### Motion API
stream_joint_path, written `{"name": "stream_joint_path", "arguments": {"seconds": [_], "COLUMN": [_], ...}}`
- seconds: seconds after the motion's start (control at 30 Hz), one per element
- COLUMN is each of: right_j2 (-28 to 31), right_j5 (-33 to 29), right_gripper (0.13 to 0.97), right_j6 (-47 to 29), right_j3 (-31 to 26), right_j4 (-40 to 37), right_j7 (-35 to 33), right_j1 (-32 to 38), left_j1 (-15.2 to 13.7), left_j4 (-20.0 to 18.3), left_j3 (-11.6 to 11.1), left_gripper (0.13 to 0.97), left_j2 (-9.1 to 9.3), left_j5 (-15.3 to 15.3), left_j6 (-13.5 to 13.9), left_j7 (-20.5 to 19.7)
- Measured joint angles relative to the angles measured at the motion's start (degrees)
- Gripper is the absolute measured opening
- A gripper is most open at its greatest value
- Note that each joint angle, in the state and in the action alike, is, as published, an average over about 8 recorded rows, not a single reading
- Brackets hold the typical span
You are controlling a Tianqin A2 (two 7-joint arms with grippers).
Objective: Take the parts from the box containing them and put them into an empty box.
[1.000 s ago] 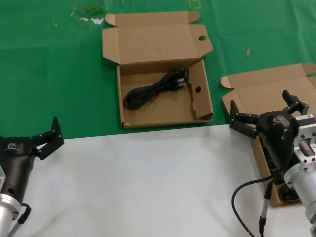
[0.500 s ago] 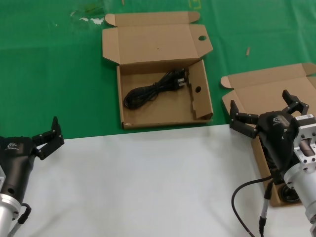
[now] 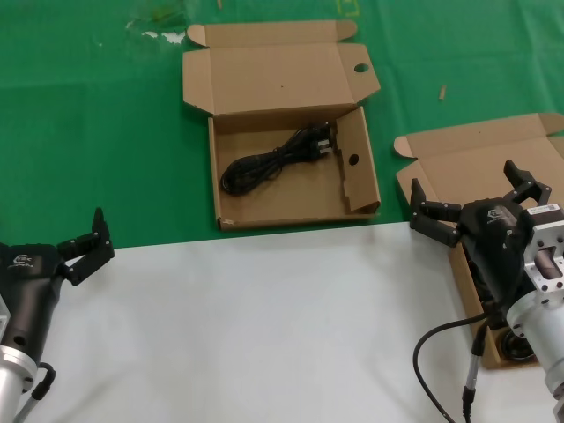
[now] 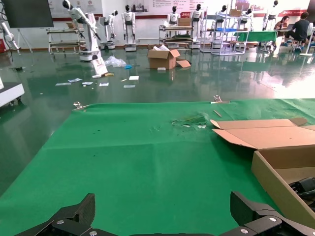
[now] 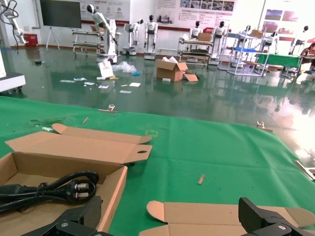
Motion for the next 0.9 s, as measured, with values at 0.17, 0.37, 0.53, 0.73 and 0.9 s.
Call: {"name": "stream_joint_path", "arguments": {"seconds": [0.17,0.37,0.53,0.73,0.9], "right_j2": [0.0,0.0,0.0,0.0,0.0], "right_j5": [0.0,0.0,0.0,0.0,0.0], "right_gripper": [0.966,0.966,0.966,0.966,0.966], "right_j6": [0.0,0.0,0.0,0.0,0.0], "right_j3": [0.0,0.0,0.0,0.0,0.0], "right_j4": [0.0,0.0,0.0,0.0,0.0], "right_j7": [0.0,0.0,0.0,0.0,0.0], "right_j1": [0.0,0.0,0.0,0.0,0.0], "left_j1": [0.0,0.0,0.0,0.0,0.0], "left_j4": [0.0,0.0,0.0,0.0,0.0], "left_j3": [0.0,0.0,0.0,0.0,0.0], "left_gripper": [0.966,0.966,0.966,0.966,0.966], "left_j2": [0.00,0.00,0.00,0.00,0.00], "left_j5": [0.0,0.0,0.0,0.0,0.0], "left_j6": [0.0,0.0,0.0,0.0,0.0], "left_j7": [0.0,0.0,0.0,0.0,0.0]}}
